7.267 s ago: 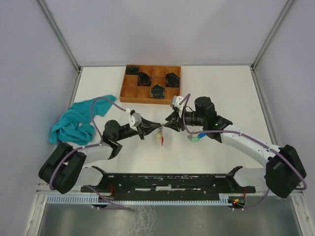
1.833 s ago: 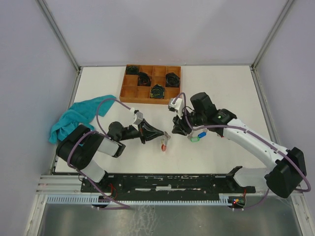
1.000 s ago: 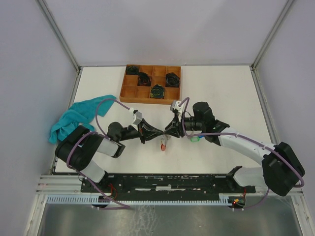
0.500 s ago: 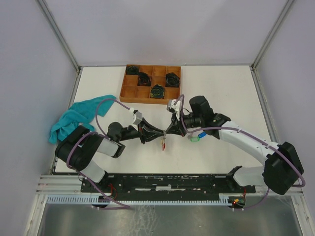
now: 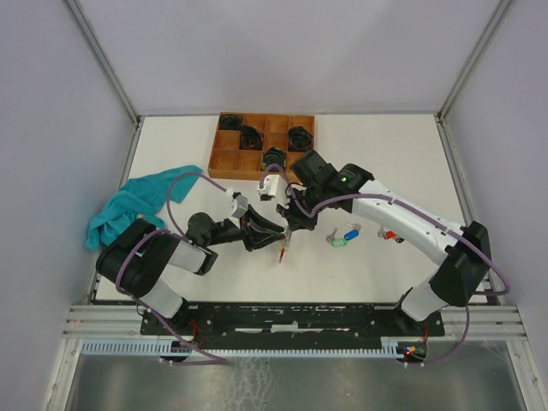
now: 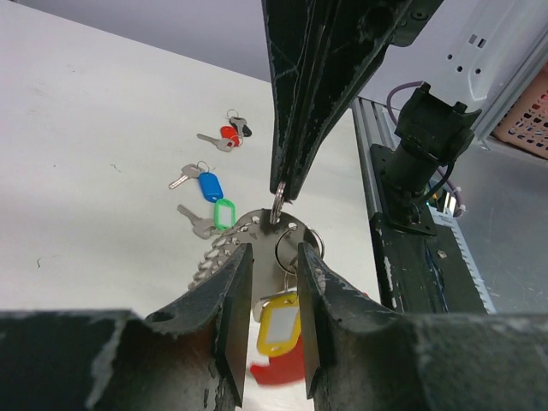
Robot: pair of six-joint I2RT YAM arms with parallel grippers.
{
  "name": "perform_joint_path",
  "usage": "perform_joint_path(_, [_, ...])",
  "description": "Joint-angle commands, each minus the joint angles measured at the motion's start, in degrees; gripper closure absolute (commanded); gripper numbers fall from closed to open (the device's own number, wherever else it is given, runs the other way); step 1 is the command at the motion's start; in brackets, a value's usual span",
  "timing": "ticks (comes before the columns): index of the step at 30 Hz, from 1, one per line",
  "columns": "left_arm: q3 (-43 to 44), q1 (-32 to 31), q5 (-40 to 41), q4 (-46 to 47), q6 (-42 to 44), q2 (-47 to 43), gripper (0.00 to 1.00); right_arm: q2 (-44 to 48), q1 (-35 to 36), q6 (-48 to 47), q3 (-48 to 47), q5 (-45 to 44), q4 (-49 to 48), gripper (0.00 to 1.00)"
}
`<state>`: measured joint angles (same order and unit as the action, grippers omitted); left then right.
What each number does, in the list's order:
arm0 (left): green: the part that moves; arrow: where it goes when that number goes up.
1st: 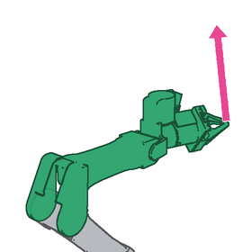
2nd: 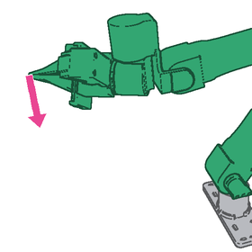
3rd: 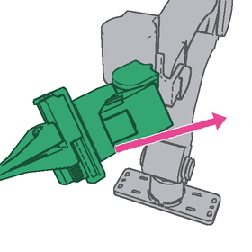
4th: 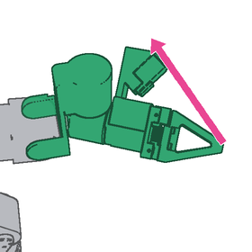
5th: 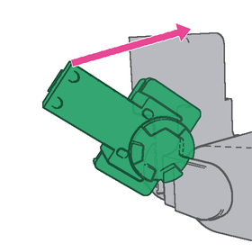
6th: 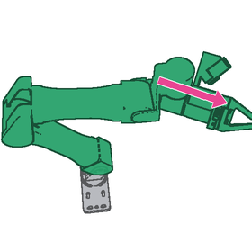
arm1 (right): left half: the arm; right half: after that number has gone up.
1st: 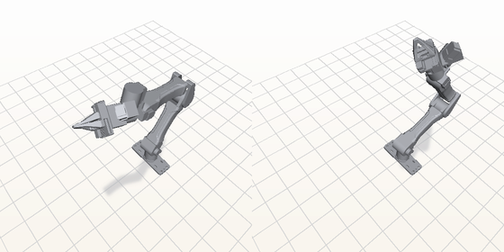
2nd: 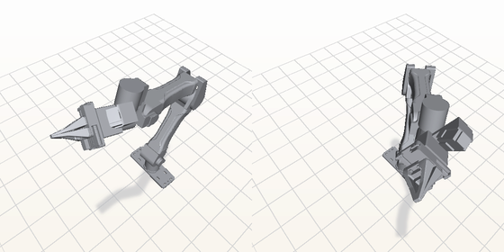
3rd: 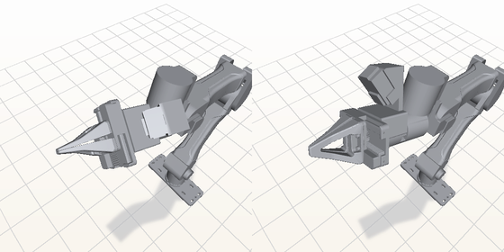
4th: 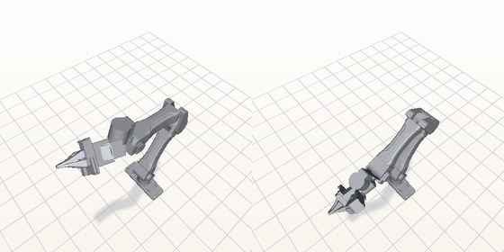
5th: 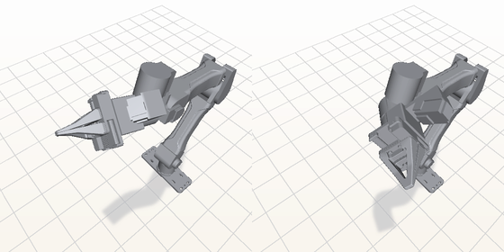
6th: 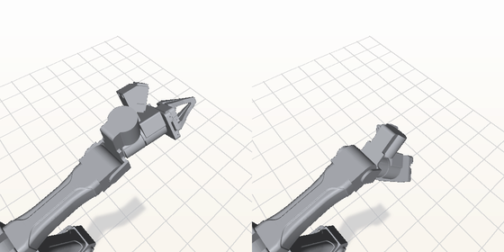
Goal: Put the keys on the keyring
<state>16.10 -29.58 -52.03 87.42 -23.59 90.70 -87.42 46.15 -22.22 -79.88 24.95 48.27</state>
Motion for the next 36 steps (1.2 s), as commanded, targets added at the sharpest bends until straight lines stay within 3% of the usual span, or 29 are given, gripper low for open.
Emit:
perform_joint_path(1, [0.82,0.13,-1.47,11.56,-1.48,-0.94,0.65,-4.34,2.68,-3.36,-7.89,-9.00,11.78,0.99])
perform_joint_path(6, [0.95,0.13,-1.74,11.60,-1.41,0.12,0.65,-9.76,4.72,-3.90,-13.91,-13.09,18.16,0.99])
perform_joint_path(20, [2.32,-0.08,-2.30,11.58,-2.32,2.25,0.65,-12.85,6.70,-4.50,-18.21,-11.94,18.83,0.99])
perform_joint_path(36, [0.60,-0.26,1.75,11.70,-0.74,-0.06,0.67,-9.71,5.65,-2.91,-12.52,-10.23,12.22,0.99])
